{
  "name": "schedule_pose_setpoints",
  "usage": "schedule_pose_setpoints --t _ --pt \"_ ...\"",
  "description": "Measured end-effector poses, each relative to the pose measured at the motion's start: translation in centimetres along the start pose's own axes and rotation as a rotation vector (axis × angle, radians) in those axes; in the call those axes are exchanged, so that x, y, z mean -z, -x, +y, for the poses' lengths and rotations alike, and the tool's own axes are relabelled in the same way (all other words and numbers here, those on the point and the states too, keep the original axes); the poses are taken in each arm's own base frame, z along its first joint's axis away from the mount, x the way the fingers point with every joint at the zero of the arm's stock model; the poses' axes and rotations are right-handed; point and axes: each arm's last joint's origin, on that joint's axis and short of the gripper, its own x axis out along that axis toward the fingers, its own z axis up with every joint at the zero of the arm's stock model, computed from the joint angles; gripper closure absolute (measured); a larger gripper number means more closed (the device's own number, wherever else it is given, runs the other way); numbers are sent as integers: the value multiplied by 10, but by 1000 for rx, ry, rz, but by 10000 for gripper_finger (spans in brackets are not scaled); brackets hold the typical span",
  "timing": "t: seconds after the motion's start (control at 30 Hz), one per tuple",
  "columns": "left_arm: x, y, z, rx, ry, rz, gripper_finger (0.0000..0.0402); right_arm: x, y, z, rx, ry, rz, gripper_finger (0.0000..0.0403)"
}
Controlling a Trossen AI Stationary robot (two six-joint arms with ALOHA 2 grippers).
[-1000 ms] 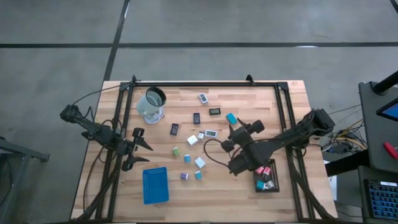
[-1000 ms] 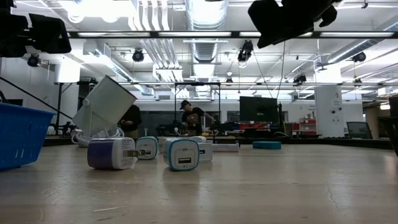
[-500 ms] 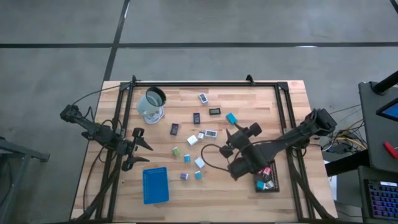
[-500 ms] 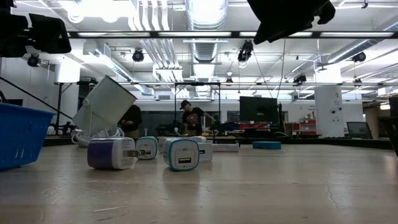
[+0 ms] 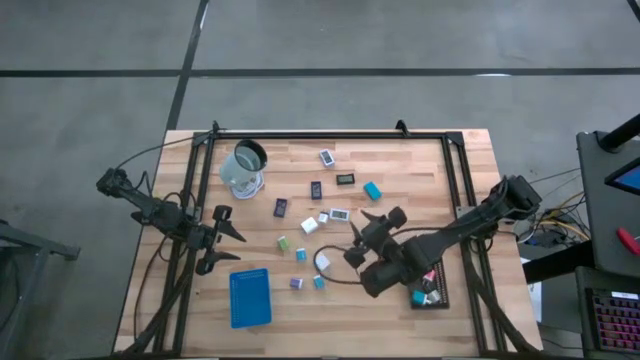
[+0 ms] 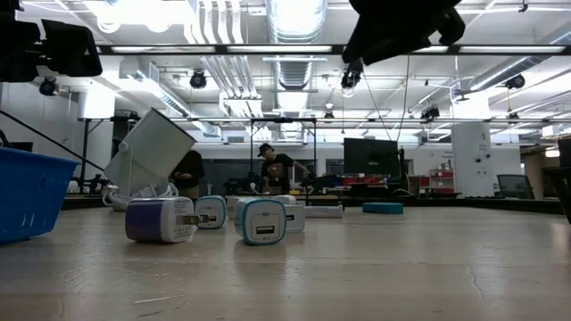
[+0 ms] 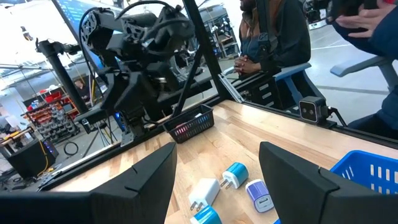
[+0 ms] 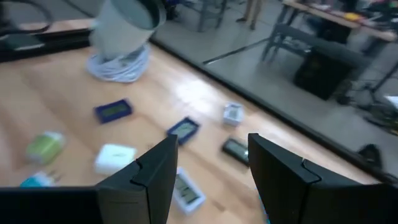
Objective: Pick & Place Office items
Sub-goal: Put the bottom light blue charger adapter into the black bin
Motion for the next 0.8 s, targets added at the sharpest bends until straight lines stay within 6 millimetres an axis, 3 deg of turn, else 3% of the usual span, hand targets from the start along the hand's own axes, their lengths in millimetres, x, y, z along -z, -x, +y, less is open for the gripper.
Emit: schedule_pose_setpoints --t 0.27,0.57,0.8 --pt "0 0 0 0 0 0 168 -1 -2 23 -260 -34 57 216" --pt "0 0 0 0 0 0 168 7 -6 34 -429 -414 4 216" --pt "0 0 0 0 0 0 168 20 -10 57 -557 -407 106 216"
